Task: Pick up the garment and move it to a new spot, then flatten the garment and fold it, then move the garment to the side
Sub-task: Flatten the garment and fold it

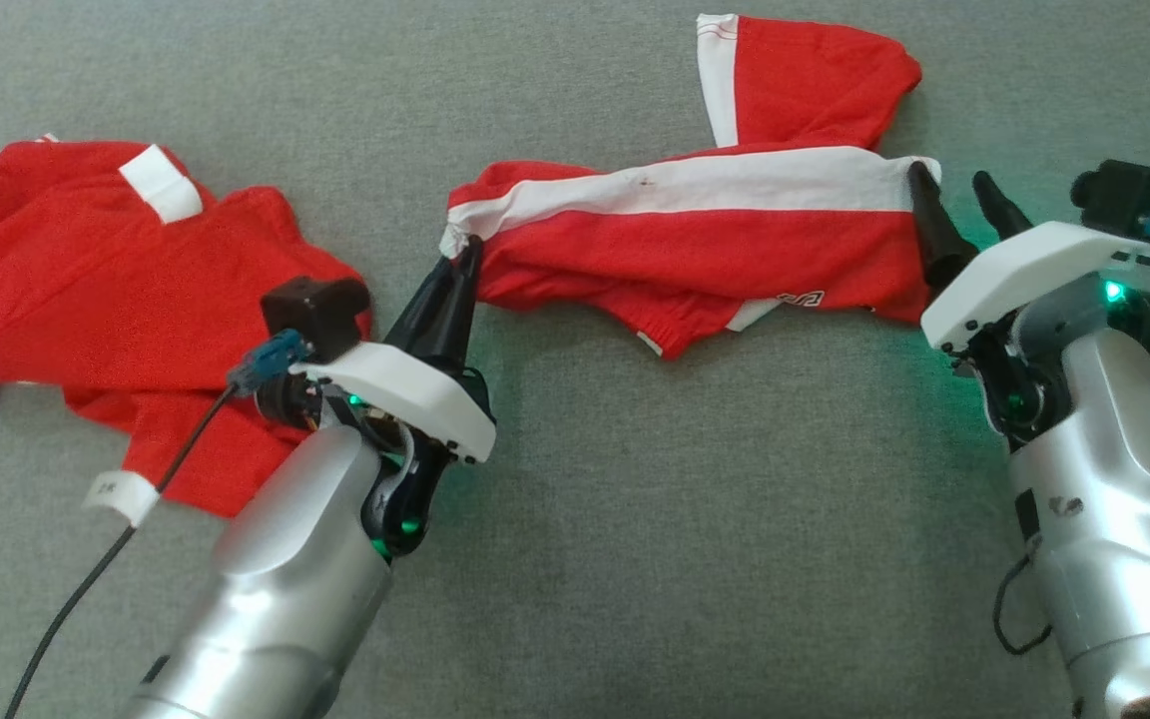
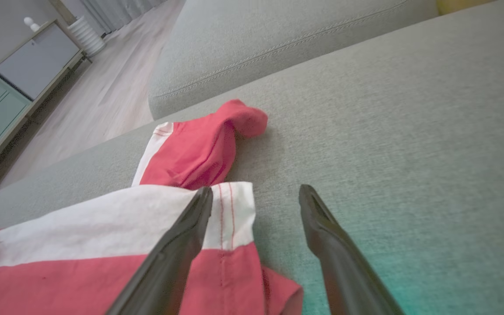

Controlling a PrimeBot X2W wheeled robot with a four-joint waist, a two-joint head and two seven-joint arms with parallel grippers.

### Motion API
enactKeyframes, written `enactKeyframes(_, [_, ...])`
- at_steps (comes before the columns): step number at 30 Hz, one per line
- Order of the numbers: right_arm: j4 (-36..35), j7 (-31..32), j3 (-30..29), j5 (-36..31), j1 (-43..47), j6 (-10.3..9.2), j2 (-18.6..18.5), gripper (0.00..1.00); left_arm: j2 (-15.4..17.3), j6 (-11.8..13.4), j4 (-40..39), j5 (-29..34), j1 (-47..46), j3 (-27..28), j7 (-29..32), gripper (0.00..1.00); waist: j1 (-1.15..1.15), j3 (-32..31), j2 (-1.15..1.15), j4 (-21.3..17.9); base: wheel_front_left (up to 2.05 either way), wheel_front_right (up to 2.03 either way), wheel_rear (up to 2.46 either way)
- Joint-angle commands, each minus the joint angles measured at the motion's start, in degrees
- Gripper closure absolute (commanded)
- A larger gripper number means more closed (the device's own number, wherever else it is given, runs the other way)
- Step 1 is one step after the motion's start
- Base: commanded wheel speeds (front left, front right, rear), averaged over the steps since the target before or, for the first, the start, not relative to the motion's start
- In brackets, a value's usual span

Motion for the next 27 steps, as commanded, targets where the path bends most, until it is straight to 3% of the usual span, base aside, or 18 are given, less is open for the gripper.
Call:
enactKeyframes(1, [-0.9,0.3,1.9,0.9,-2.1,0.21,-0.2,0.0,0.6,0.2,-1.6,0.3,-2.9,1.0,-0.5,1.0,-0.01,0.1,0.0,0.2,0.0,0.0,0.0])
enactKeyframes(12, [2.2,-0.4,8.2,6.9,-3.9,0.21,-2.1,0.0,0.2,0.2,-0.9,0.2,-3.6,0.3,-0.6,1.0,-0.01,0.2,0.0,0.5,0.0,0.0,0.0])
enactKeyframes(13, [2.3,-0.7,8.8,7.5,-4.0,0.21,-2.3,0.55,0.2,0.2,-0.8,0.1,-3.6,0.2,-0.6,1.0,-0.01,0.2,0.0,0.4,0.0,0.0,0.0])
enactKeyframes(14, [2.3,-1.2,9.4,8.0,-4.1,0.21,-2.5,1.0,0.2,0.2,-0.7,0.1,-3.7,0.2,-0.6,1.0,-0.01,0.2,0.0,0.4,0.0,0.0,0.0])
enactKeyframes(27, [-2.2,-10.7,17.0,14.0,-2.1,0.21,-7.1,1.0,1.8,0.6,0.6,-0.1,-3.5,0.5,-1.4,1.0,-0.01,-3.0,0.0,-1.0,0.0,0.0,0.0])
